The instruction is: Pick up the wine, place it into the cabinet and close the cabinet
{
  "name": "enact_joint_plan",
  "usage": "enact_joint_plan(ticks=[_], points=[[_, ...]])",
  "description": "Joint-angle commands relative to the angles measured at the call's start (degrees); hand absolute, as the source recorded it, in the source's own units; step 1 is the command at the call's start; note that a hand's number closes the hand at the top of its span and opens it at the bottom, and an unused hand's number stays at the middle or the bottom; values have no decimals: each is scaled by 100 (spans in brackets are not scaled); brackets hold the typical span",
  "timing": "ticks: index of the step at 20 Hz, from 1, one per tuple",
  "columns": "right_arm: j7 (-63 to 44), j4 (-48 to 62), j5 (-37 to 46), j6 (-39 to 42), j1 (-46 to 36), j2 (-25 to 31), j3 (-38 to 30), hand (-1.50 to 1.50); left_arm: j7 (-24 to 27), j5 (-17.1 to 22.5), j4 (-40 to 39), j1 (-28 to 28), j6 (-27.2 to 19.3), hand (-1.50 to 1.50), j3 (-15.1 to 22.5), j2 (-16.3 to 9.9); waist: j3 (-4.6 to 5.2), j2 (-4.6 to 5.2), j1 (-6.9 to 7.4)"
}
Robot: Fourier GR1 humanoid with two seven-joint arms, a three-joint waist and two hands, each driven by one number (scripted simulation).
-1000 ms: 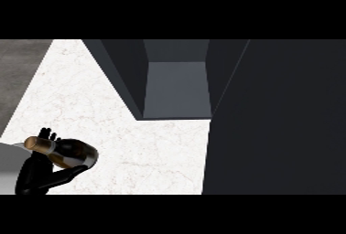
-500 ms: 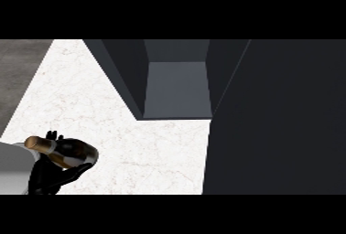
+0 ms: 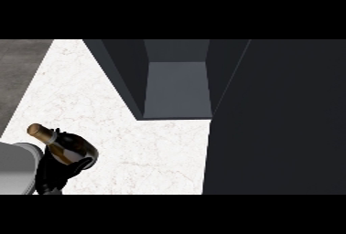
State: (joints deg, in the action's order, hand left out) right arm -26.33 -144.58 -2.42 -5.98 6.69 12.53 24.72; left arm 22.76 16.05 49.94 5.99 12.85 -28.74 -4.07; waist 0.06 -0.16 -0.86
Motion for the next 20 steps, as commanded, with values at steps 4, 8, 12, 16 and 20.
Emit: enact_joint_plan(ticks=[4, 8, 12, 16, 20], points=[[-516, -1460, -88, -45, 339, 151, 12, -150, 250, 41, -525, 312, 35, -150, 27, -68, 1, 3, -21], [-321, -1248, -123, 66, 458, 211, -60, -150, 284, 98, -147, 246, -28, 150, 179, 78, -6, -1, 31], [-742, -1347, -365, -63, 39, 218, -427, -150, 283, -125, -172, 410, -320, 150, 372, 160, -5, 1, 34], [-528, -1498, -157, -15, 532, 235, -94, -150, 667, -245, -428, 544, -579, 150, 345, 133, -3, -4, -35], [-231, -1270, -747, 298, 474, 413, -703, -150, 1053, -320, -209, 396, -327, 150, 506, 102, -10, -1, 17]])
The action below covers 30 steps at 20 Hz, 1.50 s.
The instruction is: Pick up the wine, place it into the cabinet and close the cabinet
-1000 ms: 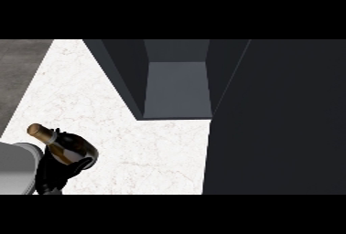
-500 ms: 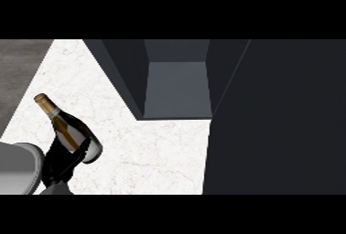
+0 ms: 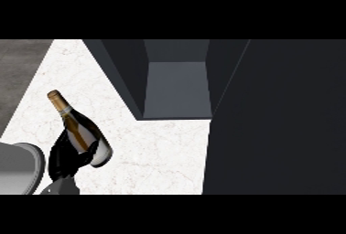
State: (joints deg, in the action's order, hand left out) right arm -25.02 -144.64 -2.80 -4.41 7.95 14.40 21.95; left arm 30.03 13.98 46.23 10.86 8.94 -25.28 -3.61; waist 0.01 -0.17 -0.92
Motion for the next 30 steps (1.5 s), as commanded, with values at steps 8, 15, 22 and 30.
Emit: enact_joint_plan(ticks=[8, 15, 22, 30], points=[[-286, -896, -313, -81, 103, -120, 19, -150, 881, 106, 1222, -1016, 680, 150, 1334, 354, -3, -19, 78], [-478, -1009, -419, 13, 72, -89, -213, -150, 188, 332, 2701, -1429, 705, 150, 2006, 359, -7, -23, 83], [-634, -1251, -532, 124, 101, 44, -330, -150, -863, 468, 4167, -1483, -639, 150, 3164, 360, -10, -32, 32], [-545, -1126, -567, 146, 231, -158, -278, -150, -1718, 371, 4731, -625, -2365, 150, 4146, 361, -4, -8, -13]])
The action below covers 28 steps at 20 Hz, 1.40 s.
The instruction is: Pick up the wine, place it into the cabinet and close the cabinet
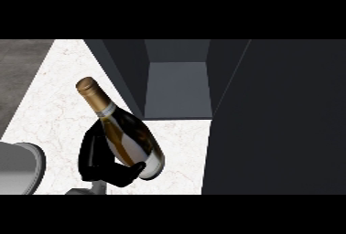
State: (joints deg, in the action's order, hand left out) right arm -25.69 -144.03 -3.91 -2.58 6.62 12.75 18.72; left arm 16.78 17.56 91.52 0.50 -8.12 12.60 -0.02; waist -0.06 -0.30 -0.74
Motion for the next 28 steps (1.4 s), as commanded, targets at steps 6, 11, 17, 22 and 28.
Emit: enact_joint_plan(ticks=[6, 11, 17, 22, 28], points=[[-236, -1017, -661, 206, 458, 60, -276, -150, -1177, 181, 180, 1173, -1944, 150, 889, 2, 0, 17, -33], [-400, -1202, -819, 278, 475, 86, -333, -150, -1301, 366, -616, 2127, -2041, 150, 382, 2, 2, 30, -75], [-540, -1146, -926, 323, 288, 96, -629, -150, -802, 482, -1288, 2192, -2541, 150, 1007, 2, 6, 33, -39], [-780, -1049, -675, 141, -31, -145, -320, -150, -353, 735, -2117, 2586, -2790, 150, 1167, 2, 11, 39, -54], [-320, -872, -405, 296, 324, -289, -10, -150, 592, 1399, -3236, 2623, -2344, 150, 1148, 2, 10, 45, -110]])
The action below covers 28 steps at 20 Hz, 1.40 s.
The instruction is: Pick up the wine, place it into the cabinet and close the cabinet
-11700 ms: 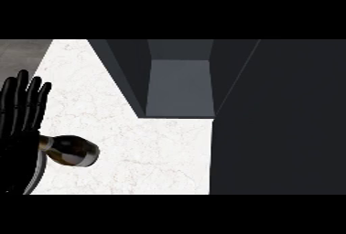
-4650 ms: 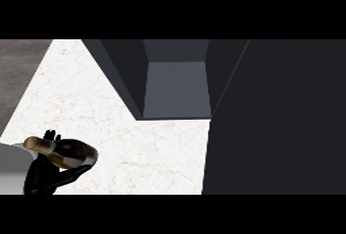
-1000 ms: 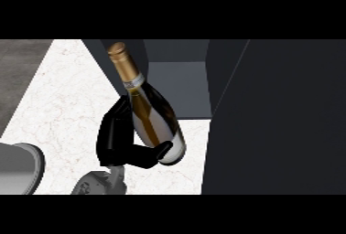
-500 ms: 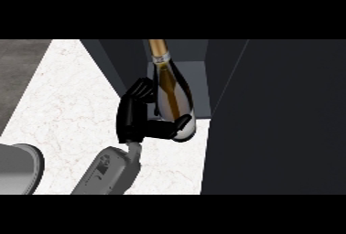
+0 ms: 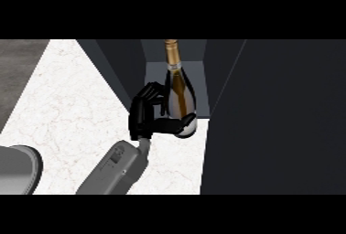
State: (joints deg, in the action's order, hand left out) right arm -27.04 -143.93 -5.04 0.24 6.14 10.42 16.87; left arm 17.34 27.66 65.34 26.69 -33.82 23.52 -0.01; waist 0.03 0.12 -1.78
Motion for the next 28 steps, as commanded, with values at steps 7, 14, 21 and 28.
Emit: enact_joint_plan(ticks=[7, 14, 21, 28], points=[[-257, -1280, -642, 137, 691, 84, -49, -150, 1205, 1192, -1451, 538, 207, 150, -5, 1, -1, 10, -109], [-35, -956, -546, 219, 643, -37, -96, -150, 1382, 1947, -2041, 928, 360, 150, 196, 1, -1, 7, -44], [-110, -1094, -887, 308, 774, 9, -416, -150, 1119, 2018, -2630, 1562, 536, 150, -203, 1, -7, -9, 19], [-229, -850, -888, 446, 450, 25, -492, -150, 1222, 2137, -3512, 2433, 661, 150, -602, -13, -2, 20, 8]])
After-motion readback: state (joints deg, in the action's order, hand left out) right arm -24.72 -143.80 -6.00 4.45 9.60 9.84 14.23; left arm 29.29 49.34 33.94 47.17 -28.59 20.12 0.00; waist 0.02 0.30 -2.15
